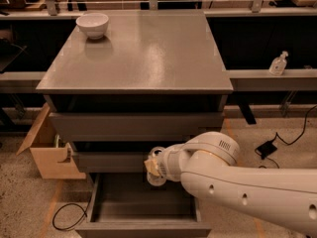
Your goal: Place 7up can into bottom drawer
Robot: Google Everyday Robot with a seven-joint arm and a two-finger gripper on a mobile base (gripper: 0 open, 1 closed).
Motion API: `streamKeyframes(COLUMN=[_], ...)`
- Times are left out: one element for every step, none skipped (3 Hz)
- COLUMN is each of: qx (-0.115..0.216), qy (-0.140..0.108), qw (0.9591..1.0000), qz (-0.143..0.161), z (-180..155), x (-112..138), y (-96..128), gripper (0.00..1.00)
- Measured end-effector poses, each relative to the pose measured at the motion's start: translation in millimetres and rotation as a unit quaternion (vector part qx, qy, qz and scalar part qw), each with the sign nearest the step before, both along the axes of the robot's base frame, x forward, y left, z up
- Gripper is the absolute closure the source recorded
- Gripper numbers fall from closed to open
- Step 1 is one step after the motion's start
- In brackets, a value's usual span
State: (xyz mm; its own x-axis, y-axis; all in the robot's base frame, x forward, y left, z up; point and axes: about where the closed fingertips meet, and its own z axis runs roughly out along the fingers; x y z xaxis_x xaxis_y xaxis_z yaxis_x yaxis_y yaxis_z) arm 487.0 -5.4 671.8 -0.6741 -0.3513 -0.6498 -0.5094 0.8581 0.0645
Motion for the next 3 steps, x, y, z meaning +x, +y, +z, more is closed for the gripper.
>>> streamKeyframes(qx=[0.000,-0.001,0.017], qy=[0.000,0.006,0.007], qw=[1.0000,1.0000,0.9994], qz=[0.000,0.007,0.027], z=[0,-20,-54], x=[0,3,14], y=[0,-4,-7], gripper=[1.00,1.00,1.00])
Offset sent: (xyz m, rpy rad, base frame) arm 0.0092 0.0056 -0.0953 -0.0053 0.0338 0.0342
